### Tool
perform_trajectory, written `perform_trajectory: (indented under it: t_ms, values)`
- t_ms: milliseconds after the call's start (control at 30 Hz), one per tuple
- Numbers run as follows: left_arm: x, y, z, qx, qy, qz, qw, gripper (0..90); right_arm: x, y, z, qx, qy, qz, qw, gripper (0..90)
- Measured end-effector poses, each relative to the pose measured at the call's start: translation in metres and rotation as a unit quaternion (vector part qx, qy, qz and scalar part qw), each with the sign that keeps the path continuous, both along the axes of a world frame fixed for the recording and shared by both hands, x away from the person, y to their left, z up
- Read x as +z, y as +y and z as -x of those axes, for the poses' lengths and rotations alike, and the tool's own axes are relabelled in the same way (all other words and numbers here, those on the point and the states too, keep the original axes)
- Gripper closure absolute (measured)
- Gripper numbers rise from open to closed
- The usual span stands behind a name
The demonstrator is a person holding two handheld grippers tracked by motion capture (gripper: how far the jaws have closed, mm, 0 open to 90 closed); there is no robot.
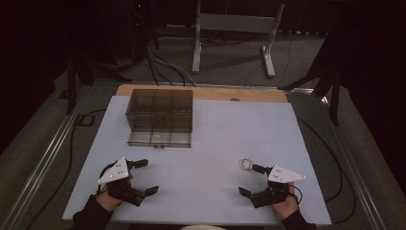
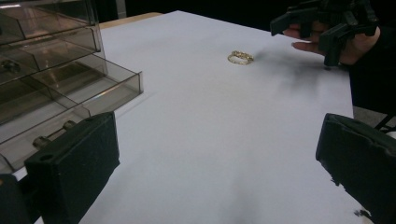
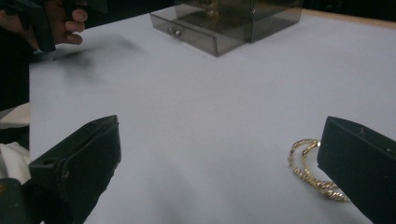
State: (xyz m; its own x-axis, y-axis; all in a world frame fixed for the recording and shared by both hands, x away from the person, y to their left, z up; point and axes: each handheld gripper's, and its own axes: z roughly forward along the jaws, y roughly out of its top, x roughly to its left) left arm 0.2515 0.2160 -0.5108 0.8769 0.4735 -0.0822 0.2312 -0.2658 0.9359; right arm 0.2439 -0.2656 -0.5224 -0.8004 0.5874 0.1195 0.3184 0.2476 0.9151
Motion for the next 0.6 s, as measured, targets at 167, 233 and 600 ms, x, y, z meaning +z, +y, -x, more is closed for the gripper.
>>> perform_trajectory:
  t_ms: [167, 233, 600]
  values:
    - [-0.001, -0.001, 0.0, -0.003, 0.001, -0.002, 1.0, 0.5, 0.0, 0.002, 0.0, 0.008, 0.013, -0.004, 0.9999, 0.0]
    - [-0.001, -0.001, 0.0, -0.003, 0.002, -0.002, 1.0, 0.5, 0.0, 0.002, -0.001, 0.008, 0.015, -0.002, 0.9998, 0.0]
    - [-0.001, 0.001, 0.0, -0.001, 0.005, 0.009, 0.9999, 0.5, 0.012, 0.013, 0.002, 0.032, 0.007, -0.007, 0.9995, 0.0]
